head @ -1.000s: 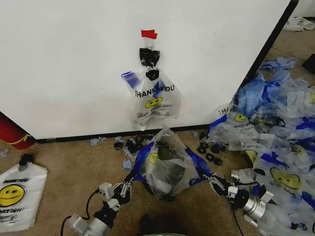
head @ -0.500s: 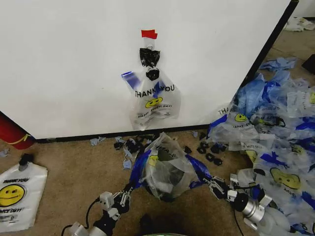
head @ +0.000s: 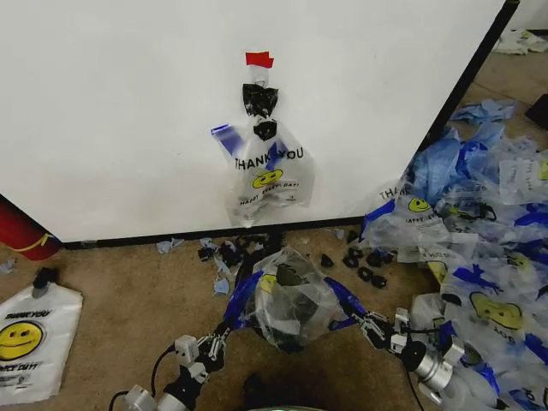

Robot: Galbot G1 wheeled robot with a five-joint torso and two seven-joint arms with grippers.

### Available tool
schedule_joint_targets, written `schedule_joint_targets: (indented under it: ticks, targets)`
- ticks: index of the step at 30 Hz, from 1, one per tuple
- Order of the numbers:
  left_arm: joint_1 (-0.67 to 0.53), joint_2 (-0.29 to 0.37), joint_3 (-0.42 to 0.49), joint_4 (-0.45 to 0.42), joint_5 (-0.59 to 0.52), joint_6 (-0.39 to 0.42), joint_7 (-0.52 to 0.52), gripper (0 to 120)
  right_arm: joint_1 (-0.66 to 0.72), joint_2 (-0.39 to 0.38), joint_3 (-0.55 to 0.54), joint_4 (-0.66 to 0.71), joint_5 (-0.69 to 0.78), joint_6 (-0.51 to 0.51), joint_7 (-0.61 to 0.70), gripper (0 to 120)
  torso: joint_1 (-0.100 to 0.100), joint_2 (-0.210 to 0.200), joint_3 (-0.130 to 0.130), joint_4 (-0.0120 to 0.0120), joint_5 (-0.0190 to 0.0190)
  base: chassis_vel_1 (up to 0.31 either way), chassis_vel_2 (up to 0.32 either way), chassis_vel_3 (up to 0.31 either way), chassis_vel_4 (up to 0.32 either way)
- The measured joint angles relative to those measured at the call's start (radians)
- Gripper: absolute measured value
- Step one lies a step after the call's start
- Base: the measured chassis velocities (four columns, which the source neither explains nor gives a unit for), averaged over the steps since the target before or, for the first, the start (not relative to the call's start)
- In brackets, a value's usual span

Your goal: Pick up the garbage bag from the wall and place it over the trash bin.

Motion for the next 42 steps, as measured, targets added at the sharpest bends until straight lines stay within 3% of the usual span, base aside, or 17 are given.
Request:
schedule_joint_targets:
  ticks: [19, 42]
  targets:
    - [-0.124, -0.002, 0.063, 0.101, 0.003, 0.002, -0.04, 0, 0.109, 0.048, -0.078, -0.079, -0.044, 0.004, 0.056, 0, 0.0, 0.0, 0.0, 0.0, 0.0001, 0.0, 0.0, 0.0, 0.0]
    - [-0.164, -0.042, 0.083, 0.193, 0.02, 0.012, -0.078, 0, 0.174, 0.088, -0.134, -0.126, -0.096, 0.004, 0.133, 0, 0.0, 0.0, 0.0, 0.0, 0.0001, 0.0, 0.0, 0.0, 0.0]
